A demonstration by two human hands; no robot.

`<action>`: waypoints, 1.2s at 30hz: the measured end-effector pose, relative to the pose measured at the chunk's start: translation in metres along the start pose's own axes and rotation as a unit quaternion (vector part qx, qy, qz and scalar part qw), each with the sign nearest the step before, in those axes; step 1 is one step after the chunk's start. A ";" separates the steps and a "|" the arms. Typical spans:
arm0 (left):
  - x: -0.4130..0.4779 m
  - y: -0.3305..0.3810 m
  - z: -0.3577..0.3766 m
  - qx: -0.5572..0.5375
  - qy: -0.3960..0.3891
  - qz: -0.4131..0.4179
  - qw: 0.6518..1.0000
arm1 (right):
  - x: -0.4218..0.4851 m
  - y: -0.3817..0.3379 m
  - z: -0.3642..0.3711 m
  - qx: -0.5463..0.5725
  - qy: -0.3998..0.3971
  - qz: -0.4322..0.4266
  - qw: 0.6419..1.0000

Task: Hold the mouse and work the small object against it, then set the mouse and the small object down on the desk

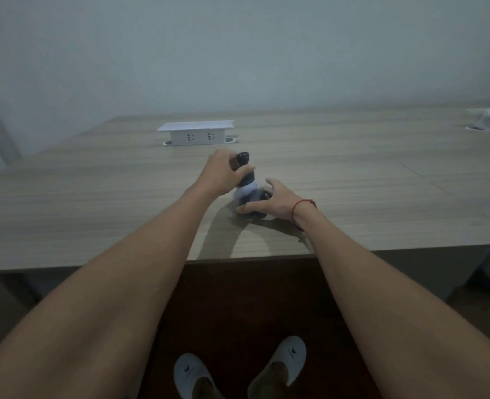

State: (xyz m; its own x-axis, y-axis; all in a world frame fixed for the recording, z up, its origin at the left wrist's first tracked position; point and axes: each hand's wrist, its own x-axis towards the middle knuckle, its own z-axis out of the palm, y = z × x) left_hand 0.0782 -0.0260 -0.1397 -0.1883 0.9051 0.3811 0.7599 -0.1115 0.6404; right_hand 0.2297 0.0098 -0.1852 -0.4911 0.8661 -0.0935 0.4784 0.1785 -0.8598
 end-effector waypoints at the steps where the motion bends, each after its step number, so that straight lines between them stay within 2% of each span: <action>1: 0.002 0.001 -0.001 0.032 -0.004 0.011 0.999 | -0.001 0.000 0.000 0.000 0.001 0.000 1.000; 3: 0.005 0.005 -0.004 0.028 -0.045 0.029 0.998 | 0.000 0.000 -0.001 0.001 -0.007 0.006 1.000; 5: 0.005 0.010 -0.008 -0.031 -0.110 0.023 0.993 | 0.002 -0.001 -0.003 0.014 -0.017 0.012 1.000; 7: 0.005 0.016 -0.014 -0.073 -0.193 0.006 0.978 | 0.001 -0.004 -0.003 0.014 -0.019 -0.003 1.000; 9: 0.008 0.021 -0.019 -0.071 -0.259 0.002 0.963 | 0.001 -0.004 -0.004 0.003 -0.017 -0.016 1.000; 11: 0.012 0.024 -0.015 -0.043 -0.240 0.010 0.970 | 0.001 -0.004 -0.005 0.008 -0.022 -0.015 1.000; 14: 0.015 0.022 -0.007 0.011 -0.151 0.027 0.988 | 0.000 -0.001 -0.007 0.020 -0.031 -0.013 0.999; 15: 0.015 0.022 -0.008 0.001 -0.165 0.023 0.986 | 0.000 -0.002 -0.007 0.023 -0.032 -0.016 0.999; 18: 0.014 0.031 -0.020 -0.030 -0.276 -0.008 0.961 | 0.000 -0.006 -0.004 0.003 -0.031 -0.033 0.999; 20: 0.017 0.036 -0.023 -0.022 -0.300 -0.021 0.953 | 0.002 -0.005 -0.003 -0.003 -0.032 -0.030 0.999; 22: 0.020 0.033 -0.016 -0.023 -0.254 -0.014 0.967 | 0.001 -0.003 -0.005 0.012 -0.028 -0.022 0.999; 26: 0.020 0.002 0.010 0.004 -0.099 0.017 0.995 | 0.001 0.003 -0.008 0.005 -0.014 0.000 1.000; 28: 0.020 -0.008 0.013 0.000 -0.076 0.000 0.997 | 0.001 0.003 -0.007 0.001 -0.013 0.009 1.000; 30: 0.021 -0.005 0.004 -0.005 -0.099 0.001 0.995 | 0.001 0.001 -0.006 0.001 -0.016 0.017 1.000; 34: 0.016 0.012 -0.018 -0.105 -0.188 -0.045 0.976 | 0.000 -0.003 -0.003 0.001 -0.018 0.000 1.000; 36: 0.010 0.010 -0.017 -0.096 -0.148 -0.042 0.983 | -0.001 -0.003 -0.003 0.005 -0.017 -0.009 1.000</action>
State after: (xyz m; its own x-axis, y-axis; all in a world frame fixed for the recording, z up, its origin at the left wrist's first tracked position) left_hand 0.0734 -0.0250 -0.1188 -0.0343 0.9911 0.1285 0.6118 -0.0808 0.7868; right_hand 0.2309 0.0096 -0.1814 -0.5243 0.8463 -0.0944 0.4619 0.1896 -0.8664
